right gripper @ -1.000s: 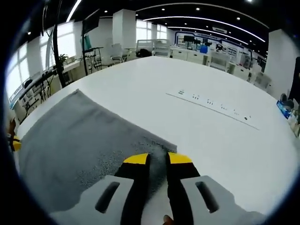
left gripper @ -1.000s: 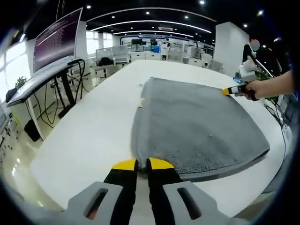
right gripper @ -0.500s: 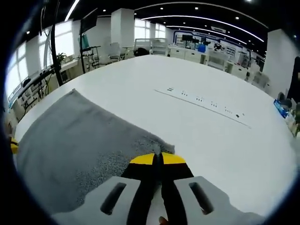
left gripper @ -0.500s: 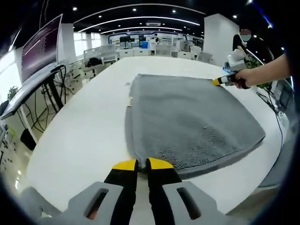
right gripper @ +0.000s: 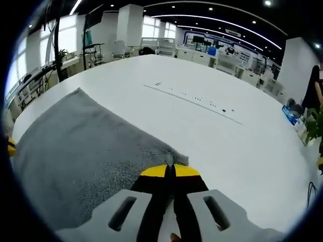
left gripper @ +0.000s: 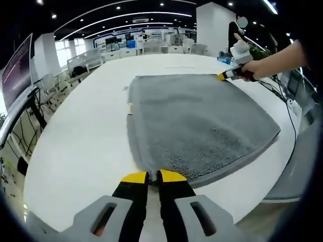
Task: Fold the towel on the table until its edges align and the towel forms a compact rectangular stack.
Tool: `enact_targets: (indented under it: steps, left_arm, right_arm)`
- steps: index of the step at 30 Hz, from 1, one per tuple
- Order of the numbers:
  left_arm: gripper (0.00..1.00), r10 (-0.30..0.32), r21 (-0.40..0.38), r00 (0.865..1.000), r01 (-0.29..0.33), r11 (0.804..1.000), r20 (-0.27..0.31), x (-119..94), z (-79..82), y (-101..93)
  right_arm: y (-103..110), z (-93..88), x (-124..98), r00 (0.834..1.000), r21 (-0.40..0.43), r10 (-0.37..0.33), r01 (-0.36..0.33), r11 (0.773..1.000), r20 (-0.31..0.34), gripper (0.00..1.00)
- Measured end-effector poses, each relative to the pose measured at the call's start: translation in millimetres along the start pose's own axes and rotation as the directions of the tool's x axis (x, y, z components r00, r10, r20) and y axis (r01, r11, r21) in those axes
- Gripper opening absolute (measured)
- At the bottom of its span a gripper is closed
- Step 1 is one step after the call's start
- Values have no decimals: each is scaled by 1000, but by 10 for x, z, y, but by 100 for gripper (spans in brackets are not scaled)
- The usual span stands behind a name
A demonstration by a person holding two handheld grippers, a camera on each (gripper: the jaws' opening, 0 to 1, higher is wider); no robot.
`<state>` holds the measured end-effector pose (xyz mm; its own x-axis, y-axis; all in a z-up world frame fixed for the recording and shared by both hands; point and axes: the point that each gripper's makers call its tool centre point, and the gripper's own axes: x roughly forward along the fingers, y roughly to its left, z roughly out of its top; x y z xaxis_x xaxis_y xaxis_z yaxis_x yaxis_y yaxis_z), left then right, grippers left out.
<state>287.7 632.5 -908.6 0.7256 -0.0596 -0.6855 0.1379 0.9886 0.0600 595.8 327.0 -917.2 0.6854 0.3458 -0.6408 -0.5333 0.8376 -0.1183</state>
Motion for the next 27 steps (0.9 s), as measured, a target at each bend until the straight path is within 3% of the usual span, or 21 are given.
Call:
enact_targets:
  steps: [7,9,13,25,27]
  left_arm:
    - [8,-40,46,999,41,998,-18,12,24,-350]
    - [8,-50,-6,998,50,999,-27,12,6,-434]
    - [8,-53,13,998,53,998,-43,-1,30,-611]
    - [8,-117,91,991,122,988,-62,48,78,-1183]
    - [8,-136,97,988,143,985,-68,59,91,-1269]
  right_arm:
    - [-280,-222,-213,999,12,-31,31,999,7,1]
    - [-320,-272,-312,999,16,-38,38,999,9,1]
    - [-441,-385,-464,999,25,-45,45,999,16,1]
    - [-1013,-672,-601,997,18,-78,78,997,11,1]
    - [-1079,-699,-642,996,-14,-89,89,996,2,1]
